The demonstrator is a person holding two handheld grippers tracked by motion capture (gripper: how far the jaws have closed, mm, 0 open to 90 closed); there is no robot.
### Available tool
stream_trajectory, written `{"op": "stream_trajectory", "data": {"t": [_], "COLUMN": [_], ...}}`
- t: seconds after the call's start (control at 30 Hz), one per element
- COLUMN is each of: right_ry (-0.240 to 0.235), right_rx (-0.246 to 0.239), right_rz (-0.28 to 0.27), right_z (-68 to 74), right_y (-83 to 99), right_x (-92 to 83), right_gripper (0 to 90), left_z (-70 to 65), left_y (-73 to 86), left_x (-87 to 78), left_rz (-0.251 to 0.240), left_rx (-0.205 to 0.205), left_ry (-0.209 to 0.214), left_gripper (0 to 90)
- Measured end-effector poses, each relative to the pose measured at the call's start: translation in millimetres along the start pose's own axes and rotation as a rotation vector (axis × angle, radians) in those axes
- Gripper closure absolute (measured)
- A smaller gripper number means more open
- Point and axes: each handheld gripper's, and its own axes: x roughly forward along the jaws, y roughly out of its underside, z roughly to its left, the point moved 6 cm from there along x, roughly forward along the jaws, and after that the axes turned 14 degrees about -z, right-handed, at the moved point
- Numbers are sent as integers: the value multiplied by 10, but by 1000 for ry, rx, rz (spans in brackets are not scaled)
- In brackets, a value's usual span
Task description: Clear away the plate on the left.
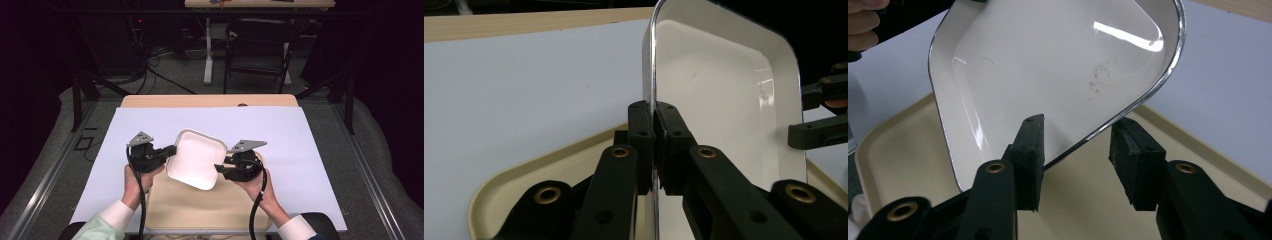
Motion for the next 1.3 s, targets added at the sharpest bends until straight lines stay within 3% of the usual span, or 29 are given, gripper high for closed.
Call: {"op": "stream_trajectory", "data": {"t": [0.57,1.1,1.3], "right_ry": [29,37,63], "right_rx": [-3,-14,7], "right_rz": [-25,-25,-18], "right_z": [-137,-190,-193], "right_y": [-28,-29,-9], "right_x": [-118,-283,-349], "right_gripper": [714,748,767], "left_z": [-120,-219,-259], "left_y": [97,196,252], "left_x": [56,111,137], "left_rz": [38,70,97], "left_rx": [19,-23,-37], "left_ry": [56,100,118], "left_gripper": [851,851,850]}}
